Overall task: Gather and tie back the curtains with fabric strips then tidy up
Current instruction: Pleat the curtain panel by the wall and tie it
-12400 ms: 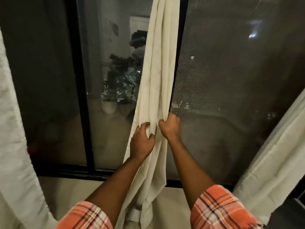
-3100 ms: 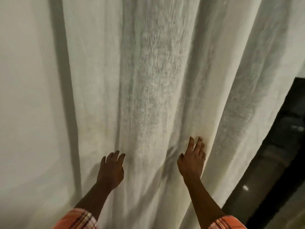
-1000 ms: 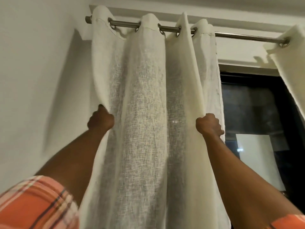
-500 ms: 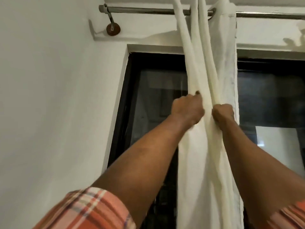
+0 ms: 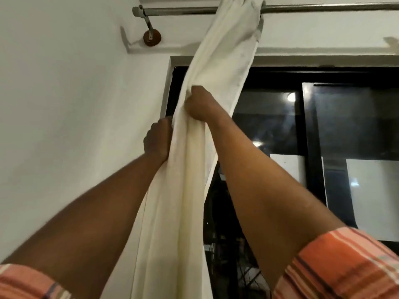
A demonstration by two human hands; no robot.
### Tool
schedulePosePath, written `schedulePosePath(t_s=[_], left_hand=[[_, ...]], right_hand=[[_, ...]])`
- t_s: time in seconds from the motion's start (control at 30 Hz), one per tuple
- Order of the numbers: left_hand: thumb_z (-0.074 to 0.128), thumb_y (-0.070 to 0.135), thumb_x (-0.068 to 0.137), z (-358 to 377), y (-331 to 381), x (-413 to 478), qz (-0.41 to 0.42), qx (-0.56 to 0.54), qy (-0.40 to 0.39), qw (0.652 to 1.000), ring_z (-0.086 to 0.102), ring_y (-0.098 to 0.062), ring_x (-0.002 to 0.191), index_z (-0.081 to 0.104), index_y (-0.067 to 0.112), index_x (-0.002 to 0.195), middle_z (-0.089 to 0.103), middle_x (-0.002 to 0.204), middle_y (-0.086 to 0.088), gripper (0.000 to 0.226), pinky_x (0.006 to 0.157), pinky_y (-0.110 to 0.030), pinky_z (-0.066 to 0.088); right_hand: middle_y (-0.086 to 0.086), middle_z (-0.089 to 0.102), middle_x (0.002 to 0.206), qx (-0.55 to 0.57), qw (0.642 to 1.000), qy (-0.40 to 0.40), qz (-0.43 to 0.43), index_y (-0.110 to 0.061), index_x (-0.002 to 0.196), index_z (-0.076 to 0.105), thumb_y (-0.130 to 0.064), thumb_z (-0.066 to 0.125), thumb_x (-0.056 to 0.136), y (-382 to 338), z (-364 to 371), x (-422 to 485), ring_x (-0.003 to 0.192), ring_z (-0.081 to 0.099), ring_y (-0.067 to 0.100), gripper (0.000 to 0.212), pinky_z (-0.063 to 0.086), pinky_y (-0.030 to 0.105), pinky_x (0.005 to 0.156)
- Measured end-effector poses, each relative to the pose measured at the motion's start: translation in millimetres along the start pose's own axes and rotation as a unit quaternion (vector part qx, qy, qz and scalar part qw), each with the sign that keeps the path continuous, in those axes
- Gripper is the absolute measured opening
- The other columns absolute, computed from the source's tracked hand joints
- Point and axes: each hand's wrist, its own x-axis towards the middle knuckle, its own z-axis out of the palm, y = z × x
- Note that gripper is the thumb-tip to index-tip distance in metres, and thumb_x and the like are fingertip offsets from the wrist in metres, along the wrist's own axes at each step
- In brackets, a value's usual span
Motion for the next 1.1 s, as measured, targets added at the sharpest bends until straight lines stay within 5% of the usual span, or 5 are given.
schedulePosePath(t_s=[0.2,0.43,0.73,0.87,1.1], left_hand=[[0.055,0.032,0.087,9,15,-8,0.031,-0.058,-0.097,0.993,0.061,-0.026,0.098,0.056,0.020,0.118,0.062,0.104,0.002,0.034,0.080,-0.035,0.049],[0.056,0.029,0.088,32,52,-14,0.072,-0.055,-0.086,0.992,0.058,-0.027,0.111,0.008,0.033,0.149,0.050,0.137,-0.002,0.078,0.091,-0.044,0.050],[0.048,0.050,0.093,71,81,-30,0.044,-0.135,-0.162,0.976,0.046,-0.029,0.130,-0.002,0.039,0.149,0.034,0.153,-0.002,0.075,0.107,-0.050,0.039],[0.048,0.052,0.094,88,98,-38,0.036,-0.214,-0.153,0.964,0.031,-0.027,0.141,-0.008,0.035,0.150,0.017,0.159,0.003,0.081,0.114,-0.047,0.027],[0.061,0.037,0.091,111,109,-59,0.073,-0.220,-0.081,0.969,0.041,-0.024,0.133,-0.009,0.035,0.149,0.022,0.156,-0.002,0.091,0.105,-0.047,0.042]], right_hand=[[0.009,0.056,0.126,0.022,0.991,0.063,0.113,-0.015,0.129,0.046,-0.023,0.048,0.087,67,-6,-40,0.114,0.054,0.033,0.043,0.043,0.048,0.100],[0.011,0.046,0.136,-0.001,0.969,0.217,0.117,-0.021,0.145,0.028,-0.041,0.049,0.093,100,-33,-44,0.121,0.048,0.034,0.060,0.041,0.047,0.099],[0.013,0.046,0.142,0.037,0.971,0.196,0.133,-0.022,0.152,0.014,-0.037,0.046,0.096,142,-71,-44,0.126,0.049,0.035,0.066,0.041,0.046,0.099],[0.013,0.063,0.122,0.160,0.965,0.175,0.115,-0.016,0.134,0.048,-0.047,0.032,0.100,158,-75,-43,0.117,0.057,0.030,0.049,0.042,0.044,0.101],[0.004,0.052,0.136,0.165,0.973,0.141,0.080,-0.020,0.139,0.037,-0.039,0.062,0.090,176,-65,-55,0.118,0.056,0.025,0.058,0.049,0.040,0.095]])
